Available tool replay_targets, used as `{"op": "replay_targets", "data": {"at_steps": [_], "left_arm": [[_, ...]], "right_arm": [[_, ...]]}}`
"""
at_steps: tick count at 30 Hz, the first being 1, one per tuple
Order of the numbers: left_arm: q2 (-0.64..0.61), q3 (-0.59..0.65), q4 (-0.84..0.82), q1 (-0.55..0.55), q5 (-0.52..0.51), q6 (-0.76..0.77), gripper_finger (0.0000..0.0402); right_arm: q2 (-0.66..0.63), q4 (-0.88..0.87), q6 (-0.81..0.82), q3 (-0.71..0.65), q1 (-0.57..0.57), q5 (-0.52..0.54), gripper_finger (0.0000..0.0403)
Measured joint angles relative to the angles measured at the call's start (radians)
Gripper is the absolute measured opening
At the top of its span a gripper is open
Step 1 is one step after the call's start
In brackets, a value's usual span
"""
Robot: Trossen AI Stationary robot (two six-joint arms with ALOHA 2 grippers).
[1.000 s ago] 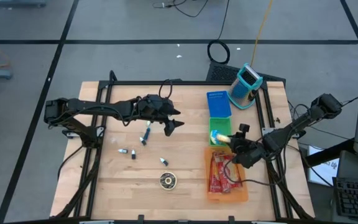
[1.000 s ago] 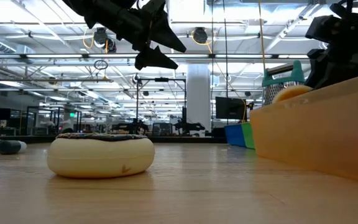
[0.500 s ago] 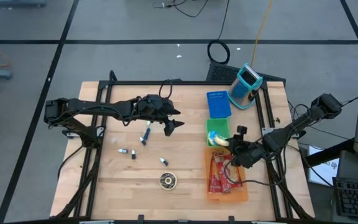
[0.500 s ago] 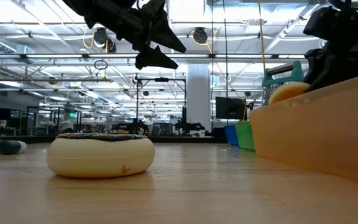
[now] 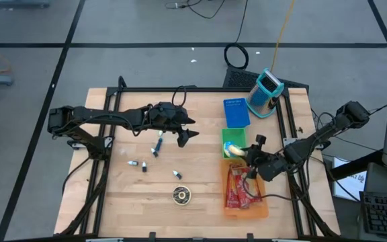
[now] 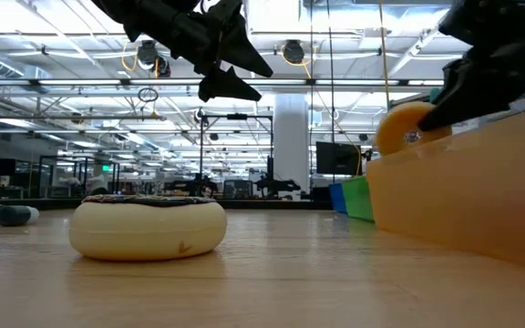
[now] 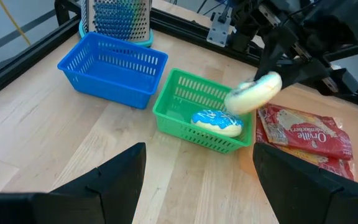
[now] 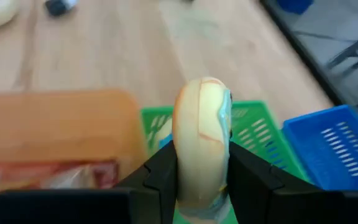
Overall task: Pick & Place Food Item
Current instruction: Put the light blue donut into the green bin
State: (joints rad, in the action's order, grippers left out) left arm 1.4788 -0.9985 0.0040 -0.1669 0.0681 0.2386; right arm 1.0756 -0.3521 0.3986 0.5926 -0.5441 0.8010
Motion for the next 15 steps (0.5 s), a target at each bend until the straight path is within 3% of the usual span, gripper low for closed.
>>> {"op": "replay_targets", "data": {"at_steps": [8, 15], "left_arm": [[0.000, 0.000, 0.000, 0.000, 0.000, 0.000, 0.0299], [0.000, 0.000, 0.000, 0.000, 0.000, 0.004, 0.0299]], "right_arm": [[0.052, 0.013, 0.008, 0.000, 0.064, 0.004, 0.0074], [0.118, 0.019, -0.029, 0.000, 0.095, -0.126, 0.0070]]}}
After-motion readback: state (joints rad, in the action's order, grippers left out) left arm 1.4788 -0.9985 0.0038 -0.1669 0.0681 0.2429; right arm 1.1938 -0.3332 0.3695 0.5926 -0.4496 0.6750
